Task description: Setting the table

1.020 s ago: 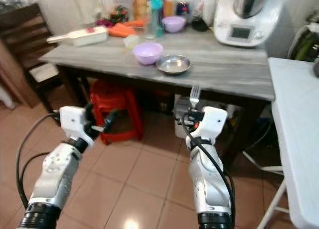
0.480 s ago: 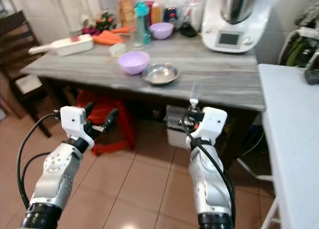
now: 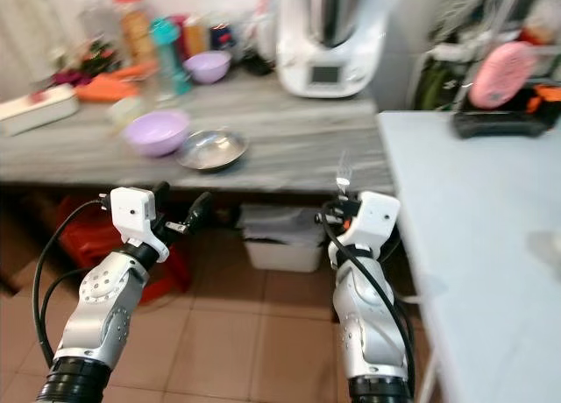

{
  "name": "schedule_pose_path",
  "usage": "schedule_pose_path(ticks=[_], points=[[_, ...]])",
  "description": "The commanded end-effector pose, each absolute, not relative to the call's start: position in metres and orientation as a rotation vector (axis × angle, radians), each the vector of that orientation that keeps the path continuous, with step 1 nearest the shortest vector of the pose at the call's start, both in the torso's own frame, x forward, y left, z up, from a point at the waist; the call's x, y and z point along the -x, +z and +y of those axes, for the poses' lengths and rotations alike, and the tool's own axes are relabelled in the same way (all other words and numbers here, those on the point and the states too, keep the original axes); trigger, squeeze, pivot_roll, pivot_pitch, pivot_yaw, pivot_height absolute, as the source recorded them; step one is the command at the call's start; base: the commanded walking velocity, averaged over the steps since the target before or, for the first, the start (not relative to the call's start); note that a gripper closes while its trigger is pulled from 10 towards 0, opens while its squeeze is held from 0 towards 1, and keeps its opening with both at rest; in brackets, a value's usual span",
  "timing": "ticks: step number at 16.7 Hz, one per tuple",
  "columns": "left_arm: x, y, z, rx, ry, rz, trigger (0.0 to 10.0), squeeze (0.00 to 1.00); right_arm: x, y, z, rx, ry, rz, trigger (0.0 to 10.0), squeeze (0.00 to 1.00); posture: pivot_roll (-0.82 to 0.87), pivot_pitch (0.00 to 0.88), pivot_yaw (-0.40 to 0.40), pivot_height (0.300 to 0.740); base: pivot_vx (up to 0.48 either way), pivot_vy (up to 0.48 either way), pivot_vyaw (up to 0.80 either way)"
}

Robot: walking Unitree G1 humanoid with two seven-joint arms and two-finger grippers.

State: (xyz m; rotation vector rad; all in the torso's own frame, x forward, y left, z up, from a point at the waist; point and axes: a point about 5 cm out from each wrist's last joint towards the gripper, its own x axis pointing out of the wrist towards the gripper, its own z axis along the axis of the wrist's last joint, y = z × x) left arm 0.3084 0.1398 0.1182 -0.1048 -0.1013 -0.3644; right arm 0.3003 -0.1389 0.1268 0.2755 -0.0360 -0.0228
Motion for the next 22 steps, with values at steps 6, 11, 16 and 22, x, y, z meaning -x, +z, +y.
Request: schedule_pose_path(ticks=[6,11,16,22], points=[[-0.3087,0.1165,0.1369,0.117,-0.359,-0.085,10.0,0.00,-0.3013,0.1276,-0.1413,-0.279,-0.031,-0.044,10.0,0.00,0.05,0.000,0.046,0.740,0.160,0.101,0.00],[-0.3090,0.1170,0.1367,0.119,-0.360,-0.085,10.0,0.00,-0.3019,0.1270,-0.1396,-0.281,-0.029,-0.043,10.0,0.00,0.05,0.000,0.047,0.740,0.000,0.396,0.00],[-0.3091,0.1170,0.1363,0.117,-0.366,-0.083,10.0,0.00,-0.3017,0.1254,-0.1402,-0.282,-0.037,-0.041,10.0,0.00,0.06,0.000,0.050,0.740,0.000,0.409,0.00],[-0.3099,0.1176,0.1364,0.101,-0.344,-0.091,10.0,0.00,-0.3010,0.1243,-0.1407,-0.283,-0.042,-0.043,10.0,0.00,0.05,0.000,0.054,0.740,0.000,0.271,0.00]])
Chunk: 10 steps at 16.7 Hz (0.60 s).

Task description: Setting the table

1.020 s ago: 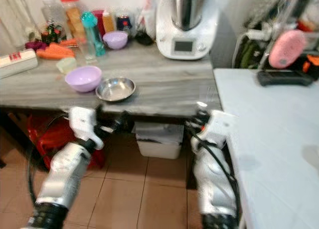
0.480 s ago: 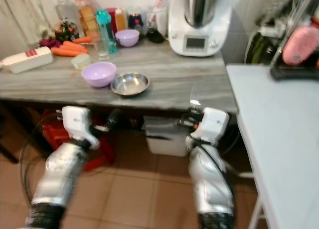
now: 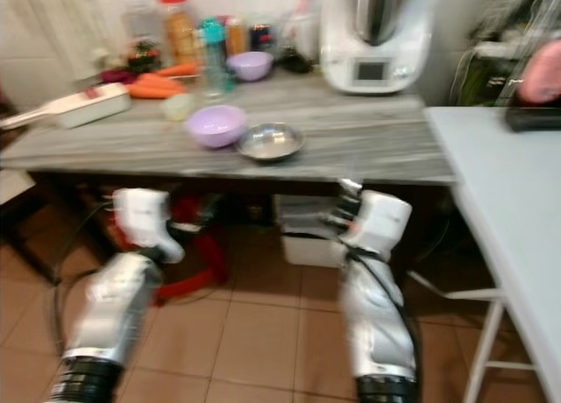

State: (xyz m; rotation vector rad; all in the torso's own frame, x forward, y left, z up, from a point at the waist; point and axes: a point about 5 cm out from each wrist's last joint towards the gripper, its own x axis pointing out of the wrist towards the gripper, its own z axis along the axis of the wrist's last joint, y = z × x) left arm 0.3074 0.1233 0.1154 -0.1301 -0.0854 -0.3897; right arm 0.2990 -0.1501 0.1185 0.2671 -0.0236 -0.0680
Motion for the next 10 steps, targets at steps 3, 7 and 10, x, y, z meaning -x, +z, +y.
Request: schedule_pose_path(ticks=[3,7,10], points=[[-0.3089,0.1190,0.1360,0.100,-0.370,-0.101,10.0,0.00,-0.3010,0.1247,-0.1412,-0.280,-0.044,-0.046,10.0,0.00,0.05,0.000,0.053,0.740,0.000,0.000,0.00],[-0.3088,0.1197,0.1356,0.107,-0.382,-0.103,10.0,0.00,-0.3012,0.1250,-0.1420,-0.279,-0.048,-0.051,10.0,0.00,0.06,0.000,0.054,0.740,0.132,0.000,0.00],[-0.3086,0.1197,0.1338,0.113,-0.393,-0.101,10.0,0.00,-0.3008,0.1249,-0.1432,-0.277,-0.052,-0.052,10.0,0.00,0.05,0.000,0.057,0.740,0.314,0.000,0.00]])
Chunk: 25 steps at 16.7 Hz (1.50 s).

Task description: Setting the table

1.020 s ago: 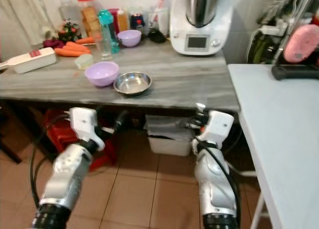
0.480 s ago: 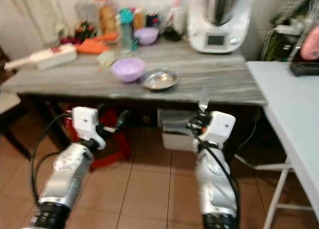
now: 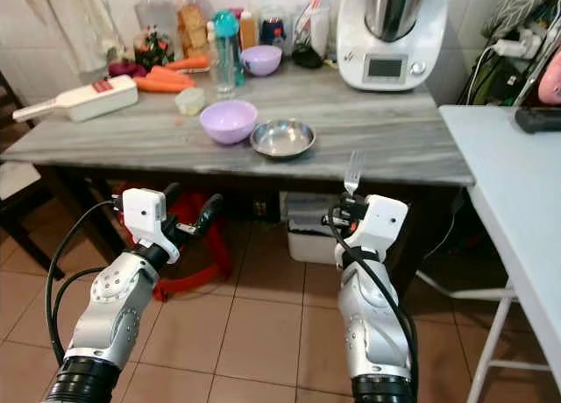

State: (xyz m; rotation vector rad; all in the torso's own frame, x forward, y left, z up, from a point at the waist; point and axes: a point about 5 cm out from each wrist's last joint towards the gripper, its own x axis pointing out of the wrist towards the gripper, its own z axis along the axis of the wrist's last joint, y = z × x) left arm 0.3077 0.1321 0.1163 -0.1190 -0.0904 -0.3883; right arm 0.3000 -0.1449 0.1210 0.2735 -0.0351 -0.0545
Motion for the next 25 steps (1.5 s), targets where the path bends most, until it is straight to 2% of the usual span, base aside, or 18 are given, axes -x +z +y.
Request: schedule_pose_path(ticks=[1,25], points=[[-0.3084,0.1196,0.1332,0.115,-0.396,-0.101,10.0,0.00,-0.3006,0.1245,-0.1433,-0.278,-0.054,-0.051,10.0,0.00,0.05,0.000,0.056,0.740,0.356,0.000,0.00],[-0.3065,0.1172,0.1297,0.132,-0.412,-0.094,10.0,0.00,-0.3004,0.1203,-0.1432,-0.266,-0.047,-0.037,10.0,0.00,0.05,0.000,0.048,0.740,0.363,0.000,0.00]])
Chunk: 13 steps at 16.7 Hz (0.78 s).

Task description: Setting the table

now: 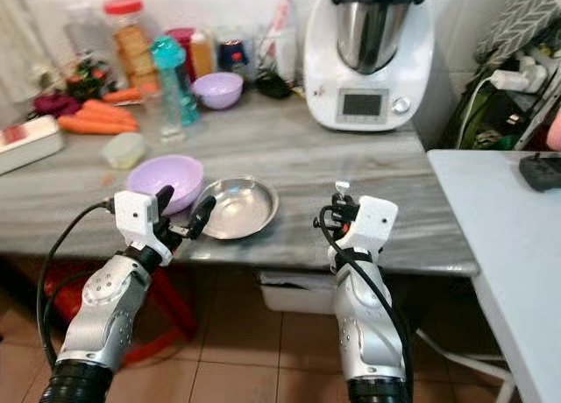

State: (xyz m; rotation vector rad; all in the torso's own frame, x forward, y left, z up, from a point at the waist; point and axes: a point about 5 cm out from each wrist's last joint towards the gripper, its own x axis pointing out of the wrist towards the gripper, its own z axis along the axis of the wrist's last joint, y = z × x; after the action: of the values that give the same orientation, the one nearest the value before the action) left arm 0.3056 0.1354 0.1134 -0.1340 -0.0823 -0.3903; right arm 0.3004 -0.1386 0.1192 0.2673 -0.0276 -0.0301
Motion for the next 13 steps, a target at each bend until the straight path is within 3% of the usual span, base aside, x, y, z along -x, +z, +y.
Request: schedule_pose_path(ticks=[1,9,13], points=[[-0.306,0.118,0.130,0.124,-0.413,-0.103,10.0,0.00,-0.300,0.120,-0.143,-0.267,-0.047,-0.037,10.0,0.00,0.05,0.000,0.050,0.740,0.000,0.000,0.00],[-0.294,0.107,0.152,0.037,-0.389,-0.073,10.0,0.00,-0.304,0.111,-0.136,-0.310,-0.051,0.020,10.0,0.00,0.05,0.000,0.055,0.740,0.000,0.000,0.00],[-0.280,0.099,0.164,0.002,-0.420,-0.044,10.0,0.00,-0.323,0.109,-0.116,-0.303,-0.020,0.083,10.0,0.00,0.06,0.000,0.042,0.740,0.000,0.000,0.00]])
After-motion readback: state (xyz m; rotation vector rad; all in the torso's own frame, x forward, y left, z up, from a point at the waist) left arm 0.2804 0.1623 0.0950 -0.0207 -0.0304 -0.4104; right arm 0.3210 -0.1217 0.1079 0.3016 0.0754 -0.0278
